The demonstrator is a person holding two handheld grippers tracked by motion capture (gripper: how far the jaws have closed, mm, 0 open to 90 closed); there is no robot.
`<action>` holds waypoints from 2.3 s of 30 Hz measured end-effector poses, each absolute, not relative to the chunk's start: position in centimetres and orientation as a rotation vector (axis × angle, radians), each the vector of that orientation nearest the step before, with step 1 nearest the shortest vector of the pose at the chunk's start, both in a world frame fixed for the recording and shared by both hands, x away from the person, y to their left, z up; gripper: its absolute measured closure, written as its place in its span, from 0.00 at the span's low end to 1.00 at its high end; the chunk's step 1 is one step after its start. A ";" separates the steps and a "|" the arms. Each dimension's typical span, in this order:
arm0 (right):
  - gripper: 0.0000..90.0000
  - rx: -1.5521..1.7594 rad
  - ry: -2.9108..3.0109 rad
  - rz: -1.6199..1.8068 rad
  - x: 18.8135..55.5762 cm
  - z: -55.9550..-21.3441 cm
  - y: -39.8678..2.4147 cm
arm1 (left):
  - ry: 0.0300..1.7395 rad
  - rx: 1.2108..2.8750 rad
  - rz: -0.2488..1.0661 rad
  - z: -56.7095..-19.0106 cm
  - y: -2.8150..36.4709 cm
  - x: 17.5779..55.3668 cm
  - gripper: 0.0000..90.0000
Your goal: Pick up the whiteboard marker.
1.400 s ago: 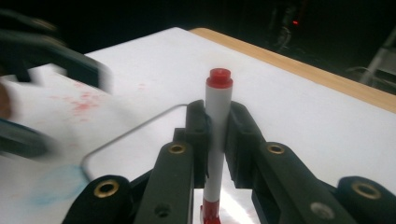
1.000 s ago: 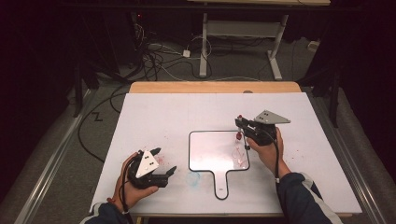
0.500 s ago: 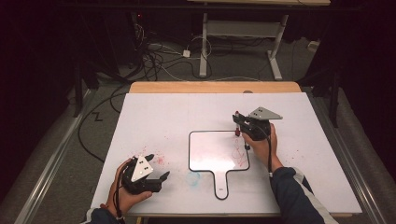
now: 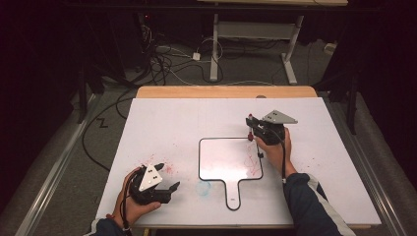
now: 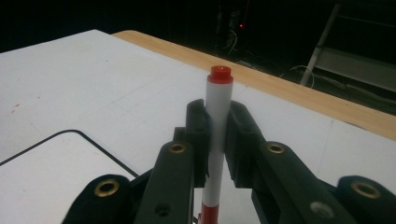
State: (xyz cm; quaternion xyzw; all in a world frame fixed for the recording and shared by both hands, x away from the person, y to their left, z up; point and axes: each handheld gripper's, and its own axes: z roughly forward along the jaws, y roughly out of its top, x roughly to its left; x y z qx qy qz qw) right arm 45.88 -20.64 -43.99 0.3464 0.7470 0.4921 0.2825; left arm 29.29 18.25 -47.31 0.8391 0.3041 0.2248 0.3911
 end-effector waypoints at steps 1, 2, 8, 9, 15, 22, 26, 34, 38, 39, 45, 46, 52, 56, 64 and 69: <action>0.91 0.921 2.010 1.320 45.7 -44.0 -20.4 | 0.771 2.129 0.567 -47.3 18.3 29.3 0.22; 0.91 0.919 2.023 1.334 45.5 -44.0 -20.1 | 0.772 2.128 0.564 -47.3 18.3 29.3 0.22; 0.91 0.857 2.093 1.339 44.4 -43.8 -19.2 | 0.772 2.128 0.567 -47.3 18.3 29.1 0.22; 0.91 0.857 2.085 1.333 44.7 -43.8 -19.4 | 0.772 2.129 0.565 -47.3 18.3 29.1 0.22; 0.91 0.915 2.056 1.347 45.3 -43.9 -20.4 | 0.767 2.136 0.557 -47.3 18.2 29.2 0.22; 0.91 0.845 2.126 1.378 44.2 -43.9 -19.7 | 0.765 2.134 0.559 -47.3 18.3 29.1 0.22; 0.91 0.842 2.079 1.280 44.7 -43.8 -20.4 | 0.759 2.139 0.556 -47.3 18.2 29.1 0.22; 0.91 0.903 2.051 1.365 44.8 -44.2 -21.4 | 0.760 2.142 0.551 -47.3 18.2 29.2 0.22; 0.91 0.876 2.099 1.439 44.1 -44.3 -20.4 | 0.757 2.143 0.552 -47.3 18.1 29.1 0.22; 0.91 0.861 2.113 1.442 44.0 -44.3 -20.0 | 0.756 2.146 0.552 -47.3 18.1 29.2 0.22; 0.91 0.833 2.090 1.364 44.2 -44.2 -20.1 | 0.758 2.156 0.548 -47.4 18.1 29.2 0.22; 0.91 0.851 2.078 1.373 44.4 -44.3 -20.5 | 0.756 2.158 0.551 -47.4 18.1 29.2 0.22; 0.91 0.855 2.114 1.478 43.4 -44.6 -20.4 | 0.754 2.149 0.545 -47.4 18.1 29.2 0.22; 0.91 0.810 2.131 1.458 43.2 -44.5 -20.0 | 0.746 2.156 0.546 -47.3 18.0 29.1 0.22; 0.91 0.916 2.039 1.463 44.8 -44.7 -22.0 | 0.747 2.160 0.541 -47.5 18.0 29.2 0.22; 0.91 0.825 2.131 1.555 43.0 -45.0 -21.3 | 0.746 2.154 0.539 -47.4 18.1 29.1 0.22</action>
